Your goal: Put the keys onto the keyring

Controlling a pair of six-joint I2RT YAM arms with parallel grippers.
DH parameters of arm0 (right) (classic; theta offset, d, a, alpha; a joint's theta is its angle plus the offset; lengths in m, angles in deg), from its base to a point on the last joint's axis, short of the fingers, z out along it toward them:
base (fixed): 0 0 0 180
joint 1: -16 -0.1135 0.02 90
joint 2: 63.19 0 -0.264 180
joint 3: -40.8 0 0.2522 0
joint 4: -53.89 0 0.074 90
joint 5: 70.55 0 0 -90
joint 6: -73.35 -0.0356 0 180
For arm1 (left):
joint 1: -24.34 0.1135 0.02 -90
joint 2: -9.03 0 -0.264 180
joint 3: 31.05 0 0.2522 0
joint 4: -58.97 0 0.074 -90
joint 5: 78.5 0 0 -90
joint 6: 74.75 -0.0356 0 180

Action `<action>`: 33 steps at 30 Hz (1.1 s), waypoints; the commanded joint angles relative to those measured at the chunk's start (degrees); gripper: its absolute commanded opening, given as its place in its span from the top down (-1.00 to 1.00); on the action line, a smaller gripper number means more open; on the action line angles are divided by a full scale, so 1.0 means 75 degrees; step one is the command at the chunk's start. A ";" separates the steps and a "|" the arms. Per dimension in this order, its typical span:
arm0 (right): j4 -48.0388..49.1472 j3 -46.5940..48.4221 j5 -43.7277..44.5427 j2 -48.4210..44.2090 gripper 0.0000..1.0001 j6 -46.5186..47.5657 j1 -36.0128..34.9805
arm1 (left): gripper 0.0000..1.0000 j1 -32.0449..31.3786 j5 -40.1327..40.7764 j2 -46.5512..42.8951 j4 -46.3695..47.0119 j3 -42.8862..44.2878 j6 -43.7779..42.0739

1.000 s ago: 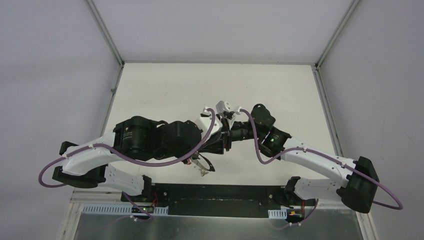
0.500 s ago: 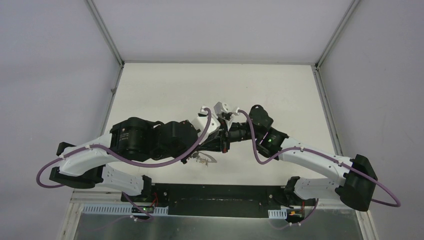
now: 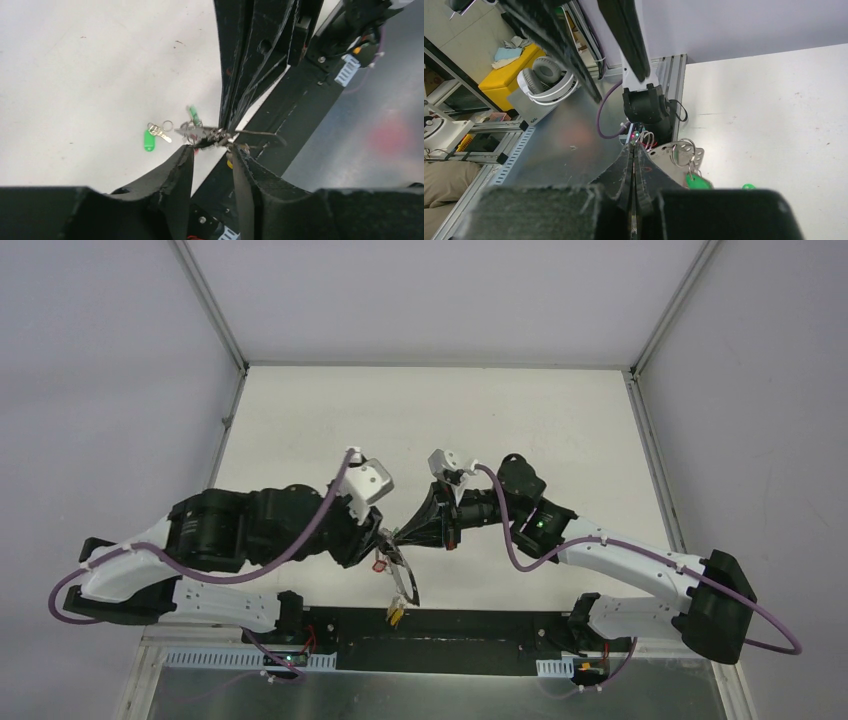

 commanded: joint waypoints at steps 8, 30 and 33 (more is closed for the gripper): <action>0.0149 0.0171 -0.0073 -0.0385 1.00 0.0320 -0.0018 | 0.13 -0.0055 -0.0425 -0.2508 0.2740 -0.2531 -0.0038; -0.0048 0.0190 -0.0472 -0.0756 1.00 0.0522 -0.0007 | 0.22 -0.0055 -0.1159 -0.3523 0.5519 -0.5159 -0.3638; -0.0097 0.0187 -0.0482 -0.0774 1.00 0.0553 -0.0007 | 0.27 -0.0055 -0.1482 -0.3568 0.5840 -0.5249 -0.3886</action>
